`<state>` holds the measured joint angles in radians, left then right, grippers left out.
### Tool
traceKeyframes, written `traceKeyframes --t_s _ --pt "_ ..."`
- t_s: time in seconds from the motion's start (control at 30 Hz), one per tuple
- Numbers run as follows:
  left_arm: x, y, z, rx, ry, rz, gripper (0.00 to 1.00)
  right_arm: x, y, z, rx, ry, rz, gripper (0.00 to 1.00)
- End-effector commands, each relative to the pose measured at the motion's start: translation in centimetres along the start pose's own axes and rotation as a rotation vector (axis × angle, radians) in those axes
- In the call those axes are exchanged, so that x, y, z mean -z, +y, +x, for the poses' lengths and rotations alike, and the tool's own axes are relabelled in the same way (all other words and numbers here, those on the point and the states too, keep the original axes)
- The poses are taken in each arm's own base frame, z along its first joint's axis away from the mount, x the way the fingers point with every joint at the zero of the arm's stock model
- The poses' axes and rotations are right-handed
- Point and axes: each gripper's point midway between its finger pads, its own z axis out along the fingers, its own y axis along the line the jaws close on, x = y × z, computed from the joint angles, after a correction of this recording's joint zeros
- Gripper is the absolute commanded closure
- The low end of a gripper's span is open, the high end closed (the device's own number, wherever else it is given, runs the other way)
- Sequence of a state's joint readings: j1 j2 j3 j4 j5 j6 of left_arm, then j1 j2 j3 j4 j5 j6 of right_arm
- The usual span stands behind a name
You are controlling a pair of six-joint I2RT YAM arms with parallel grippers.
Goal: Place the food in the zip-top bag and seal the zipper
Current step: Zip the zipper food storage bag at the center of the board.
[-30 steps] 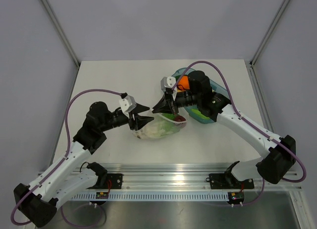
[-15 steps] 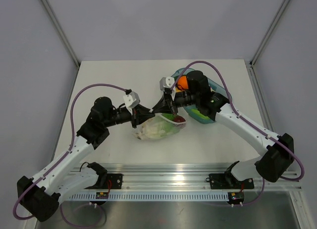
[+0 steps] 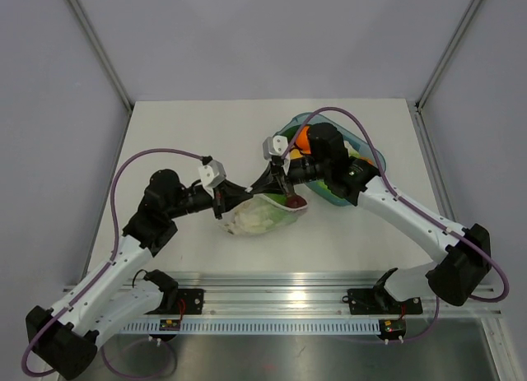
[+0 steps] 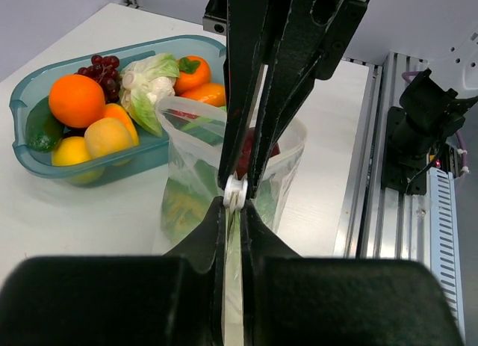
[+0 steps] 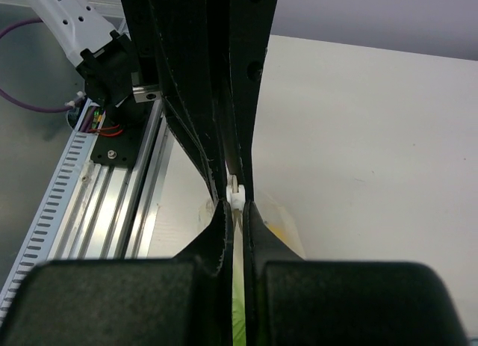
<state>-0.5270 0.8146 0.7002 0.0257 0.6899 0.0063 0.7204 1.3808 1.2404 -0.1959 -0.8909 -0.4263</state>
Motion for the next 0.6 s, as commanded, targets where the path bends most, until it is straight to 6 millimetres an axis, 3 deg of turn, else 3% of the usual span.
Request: traceKeyframes --t_s 0.0,0.2,0.53,0.57 --pt "0.9 0.9 -2.9 -0.082 -0.098 -0.032 1.00 1.4 -0.3 1.6 -0.009 0.060 0.070 1.00" --pt "1.4 1.5 -2.7 -0.087 -0.103 -0.043 1.00 1.4 -0.8 3.0 -0.031 0.102 0.098 1.00" --pt "1.4 1.0 -2.2 -0.070 -0.068 0.008 0.99 1.2 -0.9 1.8 -0.024 0.063 0.088 1.00" --pt "1.2 0.8 -1.9 -0.052 -0.036 0.033 0.72 1.2 -1.0 1.7 -0.019 0.061 0.091 1.00"
